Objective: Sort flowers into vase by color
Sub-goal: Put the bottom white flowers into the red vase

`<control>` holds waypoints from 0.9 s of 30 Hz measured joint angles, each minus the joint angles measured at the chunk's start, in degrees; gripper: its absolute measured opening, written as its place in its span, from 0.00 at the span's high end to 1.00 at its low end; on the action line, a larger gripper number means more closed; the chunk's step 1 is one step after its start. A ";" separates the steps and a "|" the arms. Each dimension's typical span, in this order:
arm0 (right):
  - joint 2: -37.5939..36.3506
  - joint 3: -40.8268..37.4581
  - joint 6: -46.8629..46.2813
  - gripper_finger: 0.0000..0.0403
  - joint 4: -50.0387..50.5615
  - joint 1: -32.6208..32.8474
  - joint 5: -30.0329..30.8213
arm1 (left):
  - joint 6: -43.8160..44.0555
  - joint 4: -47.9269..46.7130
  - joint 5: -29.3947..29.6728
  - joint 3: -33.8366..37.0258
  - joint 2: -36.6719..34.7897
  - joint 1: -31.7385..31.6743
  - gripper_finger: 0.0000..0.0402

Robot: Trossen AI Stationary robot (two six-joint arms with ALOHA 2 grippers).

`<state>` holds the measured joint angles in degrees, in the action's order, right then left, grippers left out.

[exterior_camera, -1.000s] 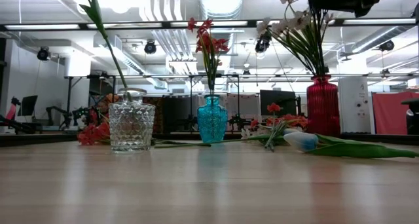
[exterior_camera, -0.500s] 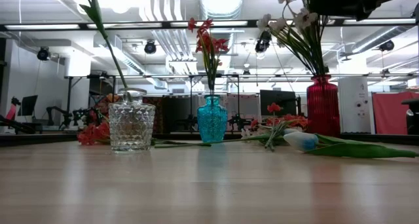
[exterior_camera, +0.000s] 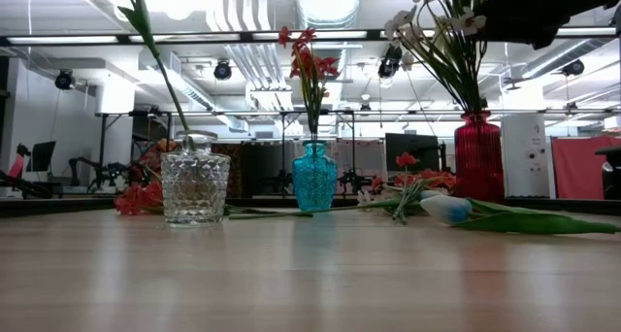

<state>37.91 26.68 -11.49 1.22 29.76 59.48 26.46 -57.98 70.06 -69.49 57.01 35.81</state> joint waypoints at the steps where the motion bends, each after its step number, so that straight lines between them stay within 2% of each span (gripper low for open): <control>1: 0.00 0.00 -1.23 0.39 0.51 0.00 -0.62 | 0.00 0.02 0.00 0.00 0.00 -0.01 0.55; 10: -0.07 0.25 -9.79 0.34 3.44 0.00 -7.43 | 0.01 0.02 -0.09 0.00 0.00 -0.01 0.55; 18: 0.24 4.78 -25.97 0.38 18.36 0.00 -7.20 | 0.02 0.02 -0.23 0.00 0.00 -0.01 0.55; 27: 0.90 7.66 -28.65 0.39 21.70 0.00 -10.23 | 0.42 0.04 -0.26 0.00 0.00 -0.02 0.55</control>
<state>38.81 34.33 -40.14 22.93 29.76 49.26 26.87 -57.93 69.80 -69.49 57.01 35.79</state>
